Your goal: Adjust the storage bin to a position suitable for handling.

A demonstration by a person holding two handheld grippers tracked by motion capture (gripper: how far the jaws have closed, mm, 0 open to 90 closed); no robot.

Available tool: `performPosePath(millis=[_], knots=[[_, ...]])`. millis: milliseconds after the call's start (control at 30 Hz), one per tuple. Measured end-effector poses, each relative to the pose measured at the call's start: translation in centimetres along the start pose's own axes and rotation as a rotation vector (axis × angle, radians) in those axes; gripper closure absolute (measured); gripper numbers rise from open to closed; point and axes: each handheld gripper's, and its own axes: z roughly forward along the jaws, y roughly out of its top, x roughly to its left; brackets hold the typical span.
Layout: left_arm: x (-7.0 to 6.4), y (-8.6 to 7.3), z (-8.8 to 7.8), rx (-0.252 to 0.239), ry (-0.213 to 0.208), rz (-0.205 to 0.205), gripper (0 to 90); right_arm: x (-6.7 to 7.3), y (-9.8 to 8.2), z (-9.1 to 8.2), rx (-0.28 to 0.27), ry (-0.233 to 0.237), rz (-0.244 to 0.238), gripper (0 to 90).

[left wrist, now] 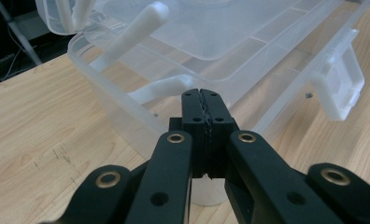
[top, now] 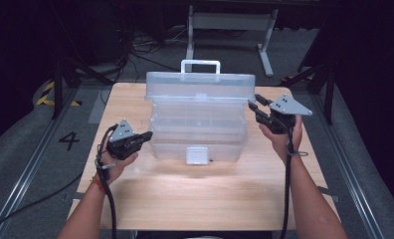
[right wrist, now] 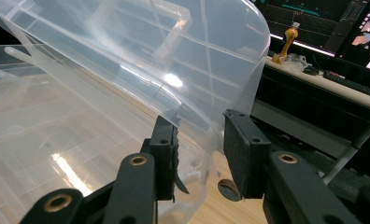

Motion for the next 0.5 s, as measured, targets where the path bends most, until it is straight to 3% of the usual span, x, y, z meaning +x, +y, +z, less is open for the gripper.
performPosePath(millis=[500], knots=[[0.1, 0.0, 0.2, -0.001, -0.004, 0.008, 89.5, -0.8, 1.6, 1.0, 0.008, -0.023, -0.039, 71.5]])
